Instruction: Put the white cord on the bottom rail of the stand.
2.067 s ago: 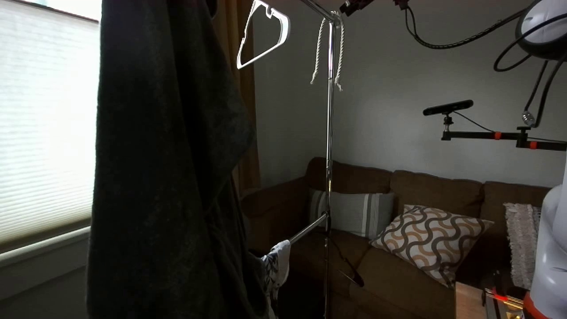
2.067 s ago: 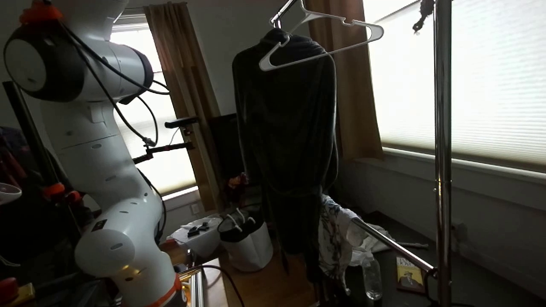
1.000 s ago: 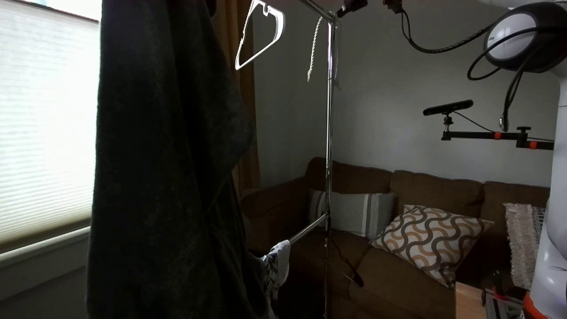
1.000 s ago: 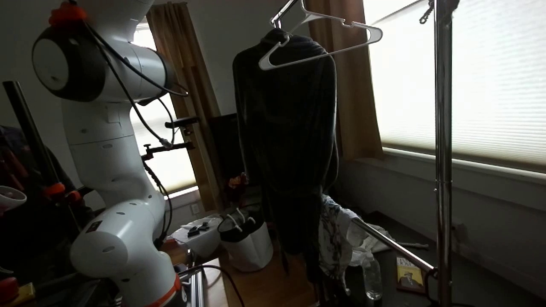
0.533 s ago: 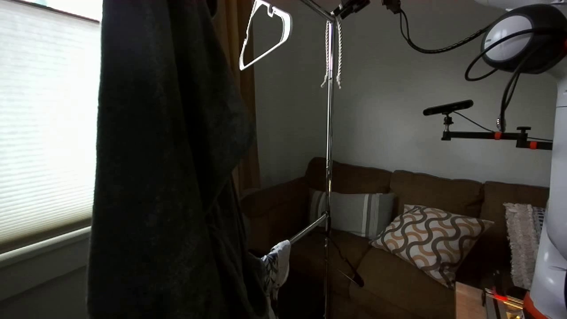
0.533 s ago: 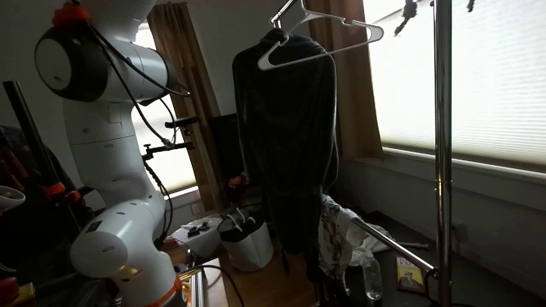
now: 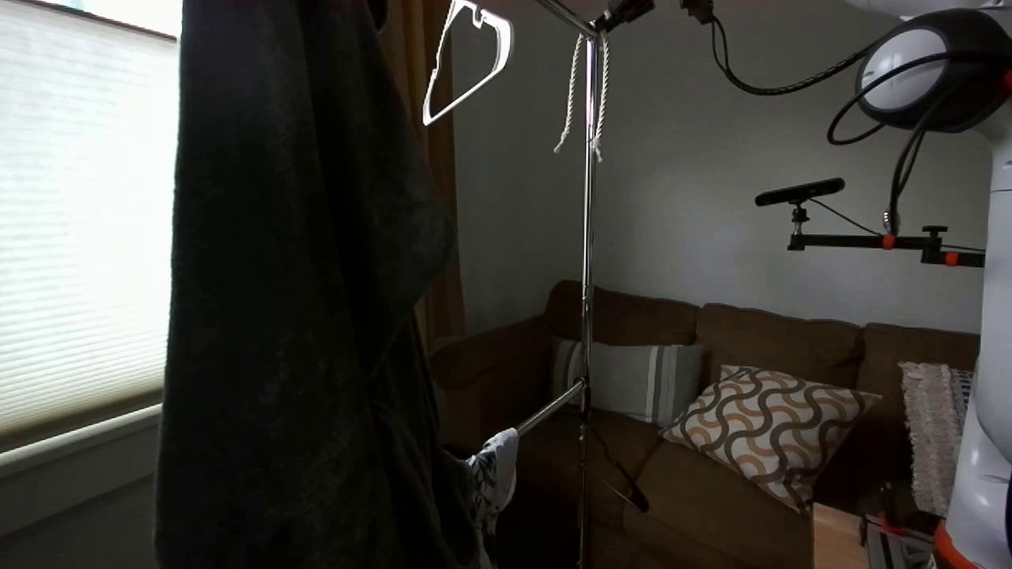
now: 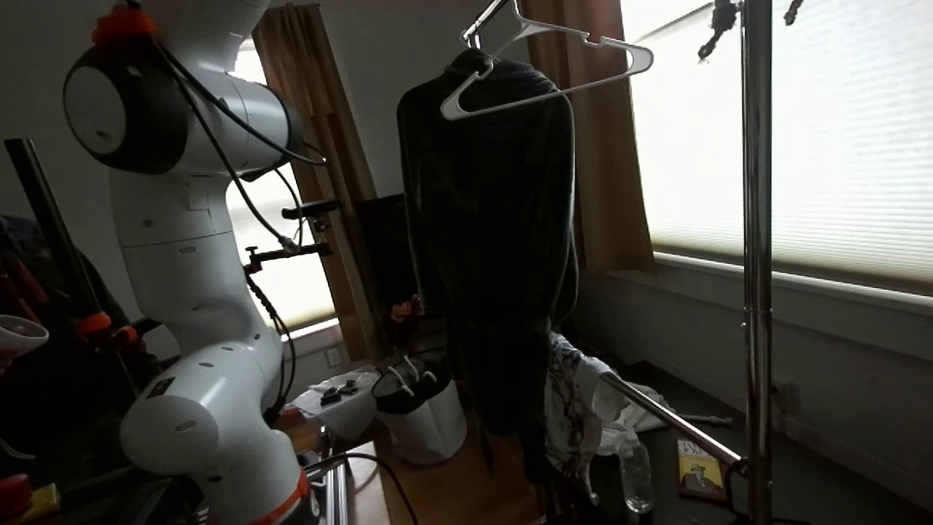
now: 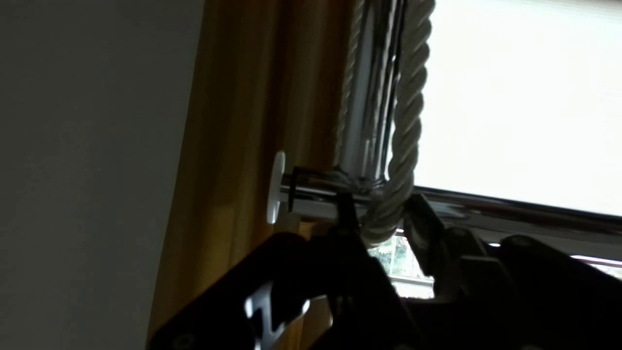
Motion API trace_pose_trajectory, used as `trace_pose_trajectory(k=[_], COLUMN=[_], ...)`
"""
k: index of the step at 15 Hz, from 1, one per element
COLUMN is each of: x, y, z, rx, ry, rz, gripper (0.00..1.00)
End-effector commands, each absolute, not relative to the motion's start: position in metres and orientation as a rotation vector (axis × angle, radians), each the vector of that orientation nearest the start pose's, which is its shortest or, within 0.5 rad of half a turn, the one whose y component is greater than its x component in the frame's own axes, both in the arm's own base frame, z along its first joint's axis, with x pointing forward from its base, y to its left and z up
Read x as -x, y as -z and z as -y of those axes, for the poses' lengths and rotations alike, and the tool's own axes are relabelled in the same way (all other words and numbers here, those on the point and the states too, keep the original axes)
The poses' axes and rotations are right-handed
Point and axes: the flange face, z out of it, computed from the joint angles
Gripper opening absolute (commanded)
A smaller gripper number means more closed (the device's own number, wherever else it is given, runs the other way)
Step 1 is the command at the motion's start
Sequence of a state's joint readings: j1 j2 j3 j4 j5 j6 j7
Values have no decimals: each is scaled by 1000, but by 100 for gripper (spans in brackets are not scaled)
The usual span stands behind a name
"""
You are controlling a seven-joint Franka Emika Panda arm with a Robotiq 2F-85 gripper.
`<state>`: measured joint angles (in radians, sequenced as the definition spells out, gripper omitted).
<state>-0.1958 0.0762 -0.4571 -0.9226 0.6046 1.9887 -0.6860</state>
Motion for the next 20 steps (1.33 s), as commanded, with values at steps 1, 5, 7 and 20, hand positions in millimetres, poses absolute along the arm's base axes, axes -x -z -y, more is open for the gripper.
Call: trace_pose_trajectory(k=[1,5,7,20], x=[-438,-421,-395,-306], y=[-947,-953,-968,-873], z=[263,260,261,265], rx=[2752,2684,2577,2874], ry=[1704,1689,1751,1057], rz=[171,202,223,413], gripper=[1,3,2,3])
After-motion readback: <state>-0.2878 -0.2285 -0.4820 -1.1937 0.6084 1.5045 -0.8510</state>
